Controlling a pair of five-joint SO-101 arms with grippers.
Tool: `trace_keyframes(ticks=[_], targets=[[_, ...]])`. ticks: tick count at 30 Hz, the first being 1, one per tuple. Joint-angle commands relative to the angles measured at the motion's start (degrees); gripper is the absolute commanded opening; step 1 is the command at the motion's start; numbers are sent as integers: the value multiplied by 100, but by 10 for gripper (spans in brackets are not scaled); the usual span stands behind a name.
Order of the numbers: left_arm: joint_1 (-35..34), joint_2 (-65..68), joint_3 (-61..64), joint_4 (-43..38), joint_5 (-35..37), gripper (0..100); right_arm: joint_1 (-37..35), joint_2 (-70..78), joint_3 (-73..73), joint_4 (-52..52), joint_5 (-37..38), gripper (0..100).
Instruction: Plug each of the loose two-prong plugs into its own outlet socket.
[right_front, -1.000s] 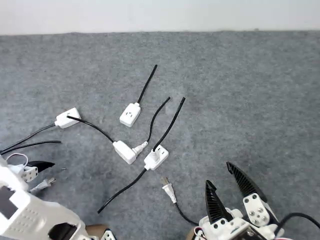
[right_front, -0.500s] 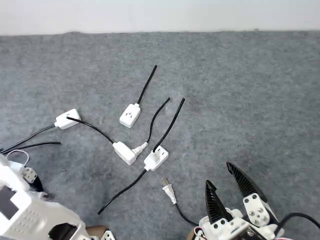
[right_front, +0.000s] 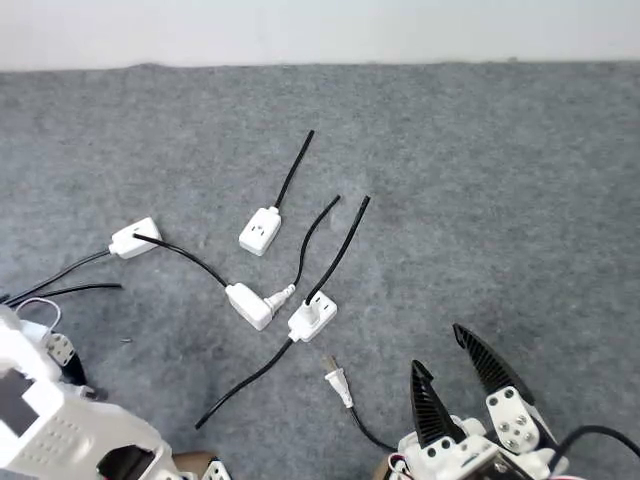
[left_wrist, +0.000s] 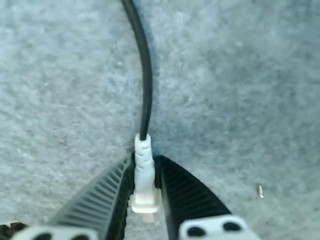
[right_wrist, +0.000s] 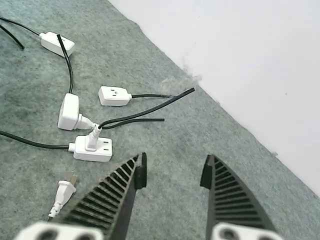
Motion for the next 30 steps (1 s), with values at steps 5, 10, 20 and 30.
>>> trace_keyframes(ticks=[5, 10, 20, 30], targets=[[492, -88, -1244, 914, -35, 12, 40, 163, 18, 171, 62, 191], [826, -53, -1842, 1073, -35, 12, 40, 163, 18, 171, 62, 191], [2303, -35, -1851, 1081, -35, 12, 40, 163, 18, 171, 62, 190], [3095, -35, -1578, 1222, -35, 36, 40, 163, 18, 171, 62, 190]])
